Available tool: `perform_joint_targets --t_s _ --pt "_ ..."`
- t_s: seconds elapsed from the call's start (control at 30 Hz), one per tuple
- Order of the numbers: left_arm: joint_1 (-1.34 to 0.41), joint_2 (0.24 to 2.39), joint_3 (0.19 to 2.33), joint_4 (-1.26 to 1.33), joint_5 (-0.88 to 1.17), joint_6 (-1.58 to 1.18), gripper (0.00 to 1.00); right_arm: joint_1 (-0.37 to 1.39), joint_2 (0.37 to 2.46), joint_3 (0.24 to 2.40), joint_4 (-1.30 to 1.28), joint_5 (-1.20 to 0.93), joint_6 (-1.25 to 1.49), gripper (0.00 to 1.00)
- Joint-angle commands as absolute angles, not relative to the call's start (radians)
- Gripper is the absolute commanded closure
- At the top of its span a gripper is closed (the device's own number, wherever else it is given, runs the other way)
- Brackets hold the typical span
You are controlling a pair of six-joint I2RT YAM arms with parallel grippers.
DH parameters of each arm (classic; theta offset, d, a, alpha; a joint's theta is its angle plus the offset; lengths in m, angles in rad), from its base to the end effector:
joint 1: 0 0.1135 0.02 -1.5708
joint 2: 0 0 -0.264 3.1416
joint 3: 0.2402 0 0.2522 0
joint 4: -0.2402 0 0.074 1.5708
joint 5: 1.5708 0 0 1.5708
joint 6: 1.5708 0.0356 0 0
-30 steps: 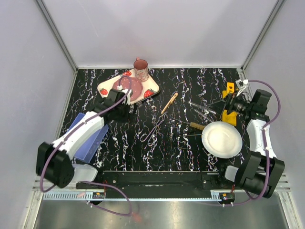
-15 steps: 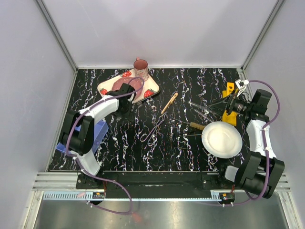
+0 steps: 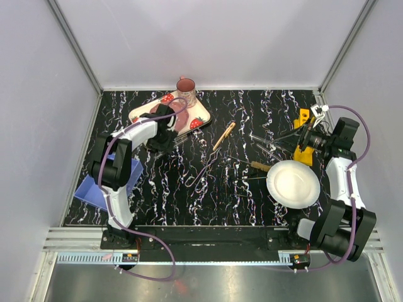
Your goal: Organize the chemistry lab equipment
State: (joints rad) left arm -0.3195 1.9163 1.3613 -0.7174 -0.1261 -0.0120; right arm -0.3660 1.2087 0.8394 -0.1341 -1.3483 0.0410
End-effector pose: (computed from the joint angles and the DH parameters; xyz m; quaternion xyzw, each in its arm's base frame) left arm 0.3635 -0.1155 0.1793 0.1419 0.9767 0.0370 0.1566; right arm 0.2443 -0.0564 0.2884 -0.1751 0.7229 0.4660 0.4791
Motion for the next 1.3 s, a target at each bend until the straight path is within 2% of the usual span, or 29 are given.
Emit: perform_joint_targets --t_s 0.0,0.37,0.73,0.97,1.27 --pt "-0.301 1.94 1.401 -0.715 -0.081 0.017 0.39 -0.359 1.21 0.879 -0.143 -1.365 0.015 0.0" --pt "-0.299 1.945 1.351 -0.7 -0.015 0.014 0.51 -0.359 1.216 0.887 -0.149 -1.365 0.014 0.0" --pt "-0.34 1.905 1.261 -0.666 -0.02 0.003 0.55 -0.359 1.224 0.893 -0.147 -1.374 0.023 0.0" --pt "-0.434 1.937 1.293 -0.673 -0.103 -0.052 0.56 -0.359 1.229 0.896 -0.149 -1.381 0.023 0.0" --pt "-0.486 1.983 1.376 -0.686 -0.107 -0.061 0.56 -0.359 1.23 0.896 -0.147 -1.382 0.023 0.0"
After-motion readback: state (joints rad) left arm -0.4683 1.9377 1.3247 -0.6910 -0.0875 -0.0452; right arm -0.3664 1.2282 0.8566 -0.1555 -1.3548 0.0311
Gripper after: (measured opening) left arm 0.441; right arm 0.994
